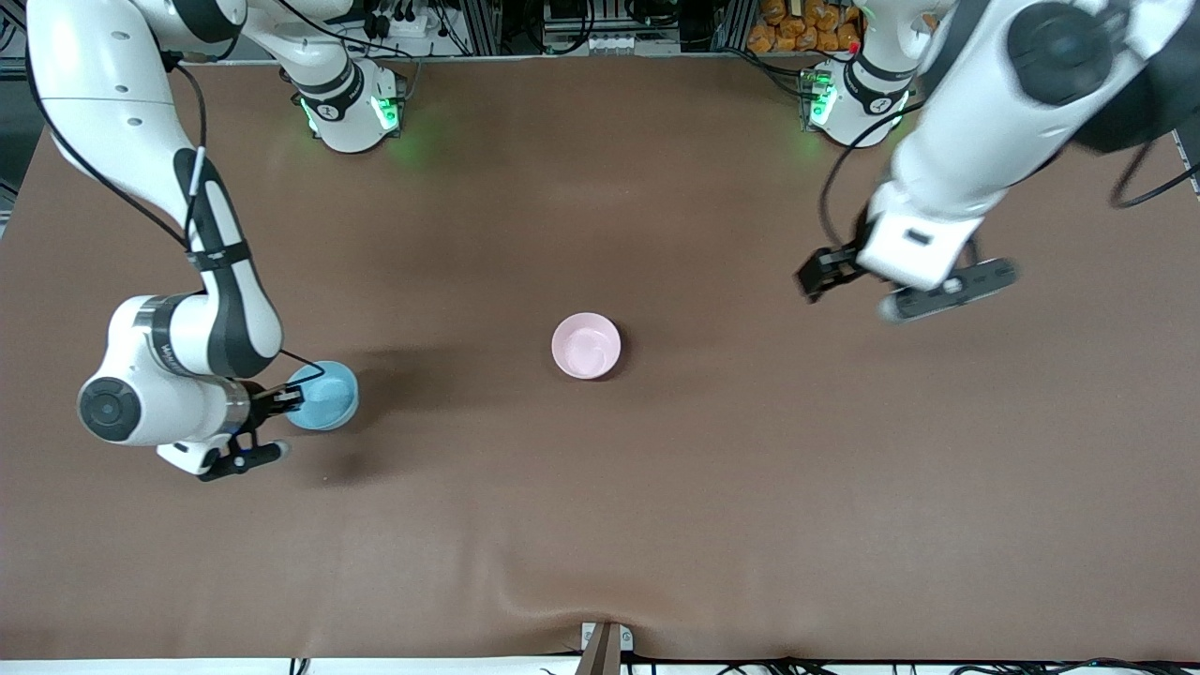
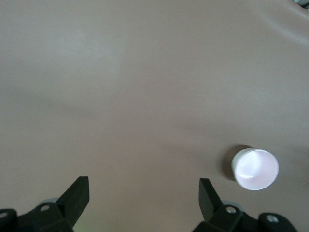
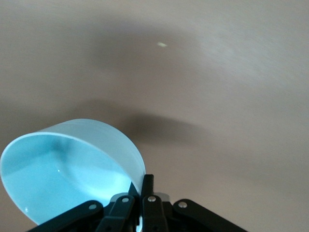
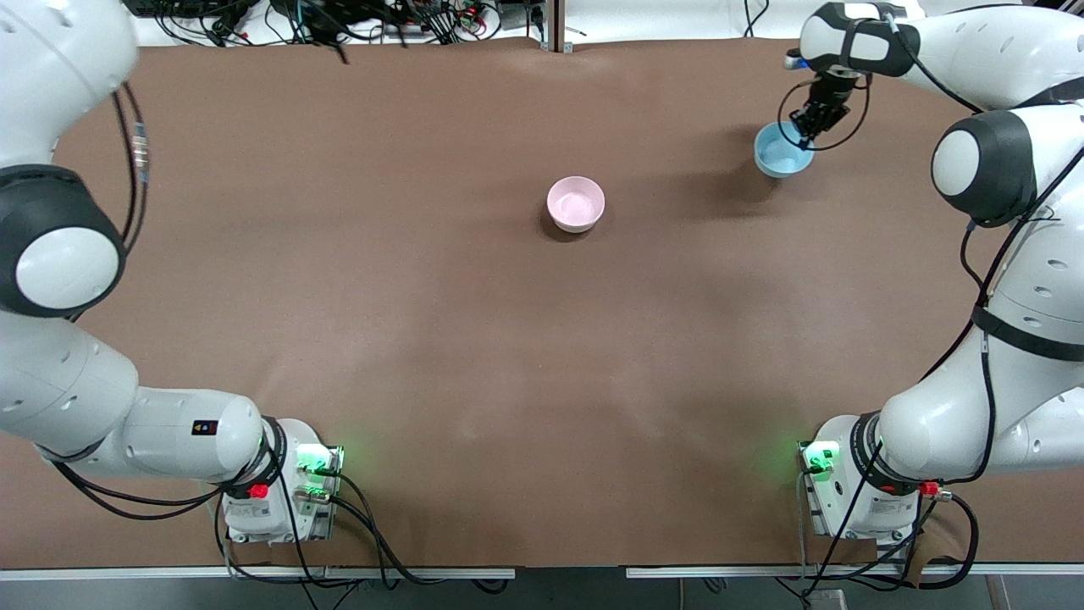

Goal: Stack pink and blue bowls on white bowl
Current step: 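Open the left gripper while the right gripper lifts the blue bowl, then carry the blue bowl over the pink bowl with the right gripper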

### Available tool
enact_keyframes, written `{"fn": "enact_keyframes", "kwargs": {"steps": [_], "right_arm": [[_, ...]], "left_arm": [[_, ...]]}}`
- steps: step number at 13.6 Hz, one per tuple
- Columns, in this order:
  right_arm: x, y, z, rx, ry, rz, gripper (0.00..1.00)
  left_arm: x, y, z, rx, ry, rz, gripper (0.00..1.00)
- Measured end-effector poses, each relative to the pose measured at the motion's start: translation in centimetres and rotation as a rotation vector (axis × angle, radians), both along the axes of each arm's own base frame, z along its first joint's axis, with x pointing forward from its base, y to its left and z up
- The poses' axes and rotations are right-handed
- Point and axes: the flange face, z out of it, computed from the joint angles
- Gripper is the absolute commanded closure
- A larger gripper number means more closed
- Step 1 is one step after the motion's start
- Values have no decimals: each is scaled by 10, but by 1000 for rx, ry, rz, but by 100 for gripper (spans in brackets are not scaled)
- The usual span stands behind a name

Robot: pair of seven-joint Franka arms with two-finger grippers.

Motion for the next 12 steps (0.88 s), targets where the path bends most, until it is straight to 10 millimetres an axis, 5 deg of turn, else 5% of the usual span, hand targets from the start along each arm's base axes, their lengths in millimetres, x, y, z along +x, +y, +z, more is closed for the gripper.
{"fn": "enact_keyframes", "kwargs": {"steps": [4,6,9,12], "right_arm": [[-6,88,5,147,6,57,100],[-17,157,9,216,-10,98,100],[-44,263,7,208,-62,87,100],[-67,310,4,182,-48,21,100]], "left_arm": [[-10,79,45,40,-18,-26,0],[-13,111,59,51,-29,-40,0],[-17,136,70,60,-19,-24,0],[-22,154,77,68,-8,-38,0]]}}
